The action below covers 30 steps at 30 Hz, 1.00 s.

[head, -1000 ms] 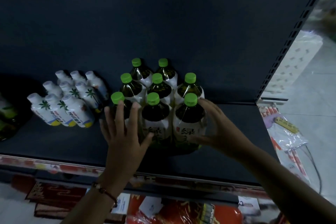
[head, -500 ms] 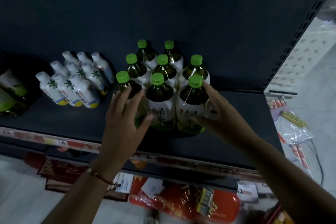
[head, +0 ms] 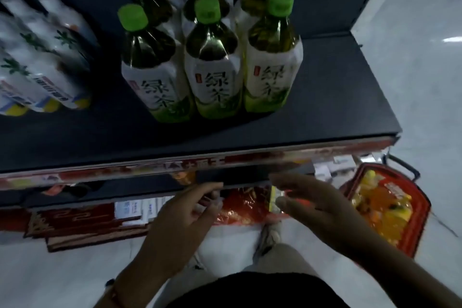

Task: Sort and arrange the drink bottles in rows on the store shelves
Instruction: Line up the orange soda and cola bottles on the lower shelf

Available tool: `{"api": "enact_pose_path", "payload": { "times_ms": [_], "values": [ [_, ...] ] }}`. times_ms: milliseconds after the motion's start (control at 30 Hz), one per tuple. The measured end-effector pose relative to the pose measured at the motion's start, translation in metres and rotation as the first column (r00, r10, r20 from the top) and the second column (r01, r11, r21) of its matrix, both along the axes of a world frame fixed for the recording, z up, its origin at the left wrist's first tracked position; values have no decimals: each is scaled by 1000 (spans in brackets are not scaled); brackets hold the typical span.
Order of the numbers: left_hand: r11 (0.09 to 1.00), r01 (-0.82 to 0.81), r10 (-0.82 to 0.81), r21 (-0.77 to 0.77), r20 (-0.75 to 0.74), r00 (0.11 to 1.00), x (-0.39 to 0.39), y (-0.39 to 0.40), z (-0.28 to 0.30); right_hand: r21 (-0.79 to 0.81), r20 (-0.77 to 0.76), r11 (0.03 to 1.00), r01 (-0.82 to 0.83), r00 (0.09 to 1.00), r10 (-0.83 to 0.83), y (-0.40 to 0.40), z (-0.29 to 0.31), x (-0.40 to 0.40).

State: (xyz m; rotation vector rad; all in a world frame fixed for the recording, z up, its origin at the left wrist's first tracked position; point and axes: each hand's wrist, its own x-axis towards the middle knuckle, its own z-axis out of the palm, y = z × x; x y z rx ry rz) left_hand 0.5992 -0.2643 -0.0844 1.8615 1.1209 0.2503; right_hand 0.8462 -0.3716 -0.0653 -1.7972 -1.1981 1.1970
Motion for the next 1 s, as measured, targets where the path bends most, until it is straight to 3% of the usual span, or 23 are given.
{"api": "enact_pose_path", "payload": {
  "times_ms": [100,267,467,567,633,767,867,1000],
  "values": [
    [991,131,-133,-20,-132,982,-4,18,-32,-110,118,989,103,989,-90,-13,-41,-39],
    [966,248,-259,-77,-219,941,15,46,-90,-106,234,934,341,922,-309,-9,-95,-69],
    [966,187,-234,-177,-302,924,52,29,-151,-100,125,857,505,861,-492,-12,-163,-52],
    [980,188,-199,-66,-355,913,67,15,-209,-63,101,868,493,868,-486,-17,-219,-27],
    [990,141,-136,-4,-299,945,87,10,-248,-32,70,874,485,874,-482,-19,-259,-7],
    [994,-36,37,104,-8,999,149,19,-311,108,155,895,432,882,-444,-11,-328,44],
    [995,-98,97,-4,186,978,203,38,-344,257,154,837,483,835,-529,3,-359,84],
    [993,-39,76,-114,346,935,264,70,-381,395,-33,726,563,799,-601,33,-386,140]
  ]
}}
